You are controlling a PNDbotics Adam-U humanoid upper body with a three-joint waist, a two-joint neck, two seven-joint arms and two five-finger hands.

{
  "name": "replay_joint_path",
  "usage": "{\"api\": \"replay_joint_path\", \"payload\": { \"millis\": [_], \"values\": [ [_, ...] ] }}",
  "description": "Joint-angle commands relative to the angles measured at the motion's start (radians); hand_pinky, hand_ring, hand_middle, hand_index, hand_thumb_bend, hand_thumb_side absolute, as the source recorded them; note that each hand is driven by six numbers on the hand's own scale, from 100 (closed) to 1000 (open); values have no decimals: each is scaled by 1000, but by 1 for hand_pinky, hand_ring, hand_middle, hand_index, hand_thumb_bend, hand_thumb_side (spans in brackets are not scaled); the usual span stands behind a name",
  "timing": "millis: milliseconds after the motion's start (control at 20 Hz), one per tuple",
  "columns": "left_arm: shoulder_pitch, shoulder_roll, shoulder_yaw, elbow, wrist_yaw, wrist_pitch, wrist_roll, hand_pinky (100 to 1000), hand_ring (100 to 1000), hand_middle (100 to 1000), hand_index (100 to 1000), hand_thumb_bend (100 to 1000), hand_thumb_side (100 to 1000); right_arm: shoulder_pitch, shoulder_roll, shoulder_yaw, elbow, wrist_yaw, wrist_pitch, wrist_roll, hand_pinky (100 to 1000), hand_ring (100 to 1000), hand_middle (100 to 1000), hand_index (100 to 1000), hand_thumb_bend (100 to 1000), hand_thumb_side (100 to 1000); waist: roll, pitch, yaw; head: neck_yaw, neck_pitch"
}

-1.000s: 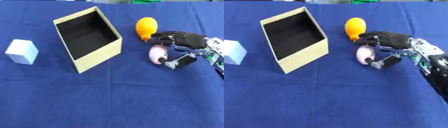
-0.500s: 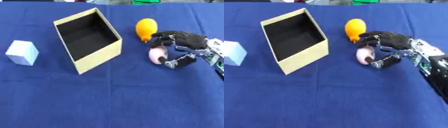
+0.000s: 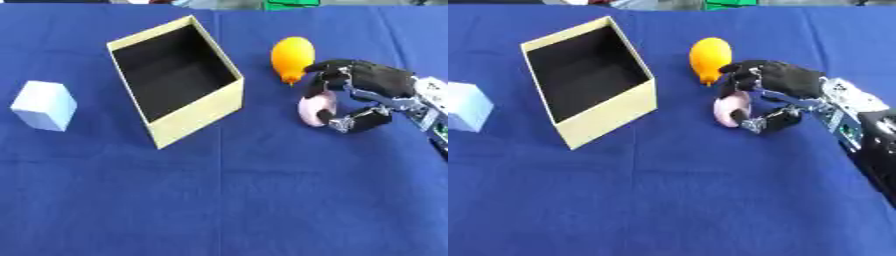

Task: Pick up objects on the table and place them in the box.

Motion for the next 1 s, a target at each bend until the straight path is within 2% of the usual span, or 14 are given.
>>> {"api": "replay_joint_path", "payload": {
  "millis": [50,100,150,750,1000],
  "values": [
    [-7,13,10,-21,7,1,-3,739,652,709,802,400,1000,-16,-18,-10,-7,-12,7,-14,892,931,656,749,100,165,1,-21,0,-2,-9],
    [-7,13,10,-21,7,1,-2,739,652,709,802,400,1000,-13,-20,-10,-9,-12,8,-16,892,929,652,744,100,104,1,-20,0,-2,-9],
    [-7,13,10,-21,7,1,-3,739,652,709,802,400,1000,-10,-24,-9,-14,-14,9,-19,891,926,647,740,100,100,1,-20,-1,-2,-10],
    [-6,12,9,-21,14,5,-6,739,653,707,803,400,1000,7,-43,0,-54,-64,42,-69,873,895,625,701,100,100,2,-20,-4,-4,-10],
    [-6,13,10,-21,15,6,-6,738,653,708,803,402,1000,5,-49,2,-62,-73,54,-103,868,888,642,699,100,100,1,-21,-7,-4,-10]
  ]
}}
